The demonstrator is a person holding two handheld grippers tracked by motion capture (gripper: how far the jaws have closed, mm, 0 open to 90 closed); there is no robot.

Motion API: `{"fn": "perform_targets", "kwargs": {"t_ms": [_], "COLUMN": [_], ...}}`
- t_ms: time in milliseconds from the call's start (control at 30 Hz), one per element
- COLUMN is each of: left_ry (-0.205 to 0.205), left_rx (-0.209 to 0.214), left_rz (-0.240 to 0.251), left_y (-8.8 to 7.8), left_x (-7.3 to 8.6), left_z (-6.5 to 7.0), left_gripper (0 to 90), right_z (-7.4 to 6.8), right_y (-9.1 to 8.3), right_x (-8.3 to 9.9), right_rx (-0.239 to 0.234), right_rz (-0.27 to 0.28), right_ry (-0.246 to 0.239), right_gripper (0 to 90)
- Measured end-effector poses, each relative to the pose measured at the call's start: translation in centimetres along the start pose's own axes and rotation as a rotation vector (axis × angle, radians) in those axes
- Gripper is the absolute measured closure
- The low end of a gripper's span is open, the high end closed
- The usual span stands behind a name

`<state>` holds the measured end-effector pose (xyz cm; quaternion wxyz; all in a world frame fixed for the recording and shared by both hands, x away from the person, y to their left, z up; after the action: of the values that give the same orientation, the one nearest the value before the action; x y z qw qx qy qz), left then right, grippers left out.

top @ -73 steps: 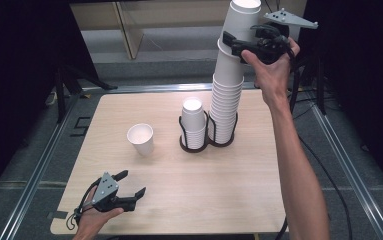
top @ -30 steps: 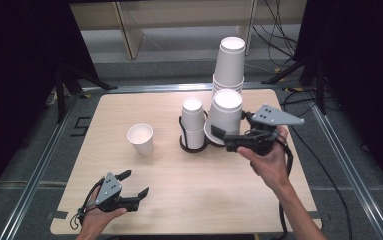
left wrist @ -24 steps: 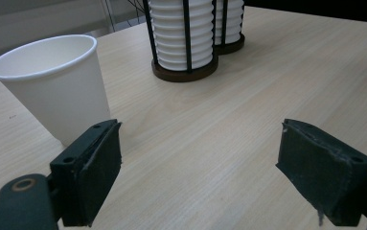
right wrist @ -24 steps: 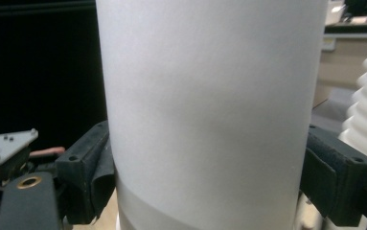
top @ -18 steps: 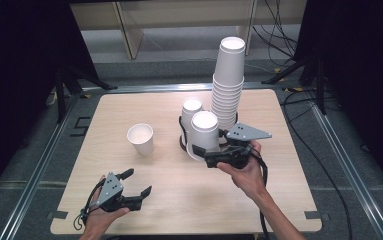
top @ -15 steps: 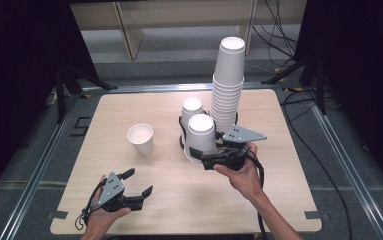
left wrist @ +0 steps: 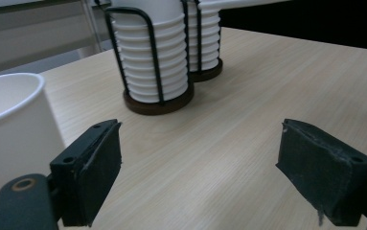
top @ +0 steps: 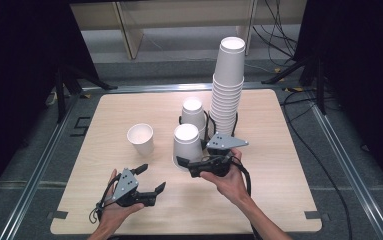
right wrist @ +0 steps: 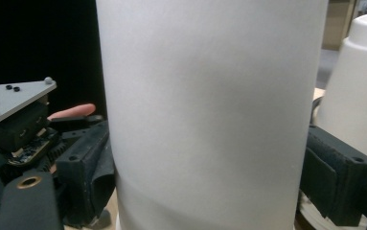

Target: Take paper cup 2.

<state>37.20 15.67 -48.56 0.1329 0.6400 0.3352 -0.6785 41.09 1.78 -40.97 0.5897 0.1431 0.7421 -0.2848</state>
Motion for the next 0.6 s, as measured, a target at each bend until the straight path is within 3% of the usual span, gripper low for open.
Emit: {"fn": "perform_targets", "kwargs": {"t_ms": [200, 233, 267, 300, 400, 433, 500, 533, 600], "left_ry": [0.001, 0.000, -0.004, -0.010, -0.003, 0.005, 0.000, -0.002, -0.005], "left_rx": [0.052, 0.065, 0.066, 0.069, 0.071, 0.066, 0.077, 0.082, 0.084], "left_rz": [0.031, 0.054, 0.056, 0.059, 0.064, 0.042, 0.059, 0.066, 0.065], "left_y": [0.8, 0.9, 0.9, 0.9, 0.8, 0.6, 0.8, 0.9, 0.9], "left_x": [-0.6, -0.6, -0.6, -0.6, -0.6, -0.5, -0.5, -0.6, -0.6], "left_z": [0.9, 1.1, 1.1, 1.2, 1.3, 1.2, 1.4, 1.5, 1.6], "left_gripper": [14.7, 14.7, 14.7, 14.7, 14.7, 14.7, 14.7, 14.7, 14.7], "right_z": [-1.1, -1.1, -1.3, -1.6, -2.0, -2.0, -2.7, -2.5, -2.8], "right_y": [1.1, 1.3, 1.7, 1.7, 2.2, 2.3, 2.5, 2.6, 2.9], "right_x": [1.1, 1.2, 1.3, 1.6, 1.9, 2.0, 2.3, 2.3, 2.6], "right_rx": [-0.031, -0.026, -0.044, -0.046, -0.055, -0.054, -0.078, -0.069, -0.083], "right_rz": [-0.024, -0.021, -0.013, -0.041, -0.023, -0.029, -0.040, -0.029, -0.038], "right_ry": [0.008, -0.012, -0.014, 0.004, -0.027, -0.044, -0.014, -0.042, -0.038], "right_gripper": [16.7, 16.7, 16.8, 16.8, 16.8, 16.8, 16.8, 16.8, 16.9]}}
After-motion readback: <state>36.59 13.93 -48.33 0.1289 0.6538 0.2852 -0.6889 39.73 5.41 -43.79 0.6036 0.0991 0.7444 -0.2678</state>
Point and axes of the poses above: each handheld gripper's, and its own axes: y roughly forward along the jaws, x roughly out of its underside, z roughly to its right, the point moved 9 cm from there along y, roughly forward along the jaws, and after that the axes turned 7 degrees about x, right-handed, at the moved point
